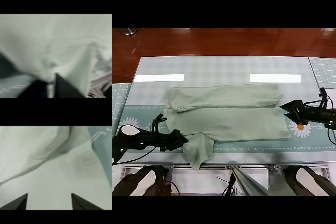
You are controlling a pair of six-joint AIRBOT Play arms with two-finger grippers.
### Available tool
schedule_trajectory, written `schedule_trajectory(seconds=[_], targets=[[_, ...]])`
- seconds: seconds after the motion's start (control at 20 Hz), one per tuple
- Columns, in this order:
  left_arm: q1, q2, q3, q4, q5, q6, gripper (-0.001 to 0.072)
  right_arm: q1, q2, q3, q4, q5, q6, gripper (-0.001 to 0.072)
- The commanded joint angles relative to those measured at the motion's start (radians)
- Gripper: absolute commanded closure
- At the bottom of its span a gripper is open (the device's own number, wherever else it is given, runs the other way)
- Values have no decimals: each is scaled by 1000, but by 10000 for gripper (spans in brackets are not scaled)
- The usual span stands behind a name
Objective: Fold the shirts.
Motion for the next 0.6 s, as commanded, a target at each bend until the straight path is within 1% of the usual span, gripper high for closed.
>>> schedule_trajectory(seconds=[0.0, 0.05, 0.1, 0.15, 0.2, 0.25, 0.55], targets=[[-13, -2, 3, -28, 33, 23, 681, -104, 1, 10, -135, 37, 31, 89], [-9, -2, 11, -31, 33, 23, 681, -140, 1, 8, -273, 85, 79, 89], [-10, -2, 18, -33, 34, 23, 681, -157, 1, 2, -398, 139, 161, 90], [-10, -2, 21, -41, 34, 23, 681, -159, 1, -7, -488, 185, 184, 90], [-10, -2, 22, -50, 34, 23, 681, -159, 1, -20, -528, 207, 186, 90], [-10, -2, 22, -54, 34, 23, 681, -159, 1, -34, -520, 207, 200, 90], [-10, -2, 22, -54, 34, 23, 681, -150, -28, -43, -413, 215, 159, 90]])
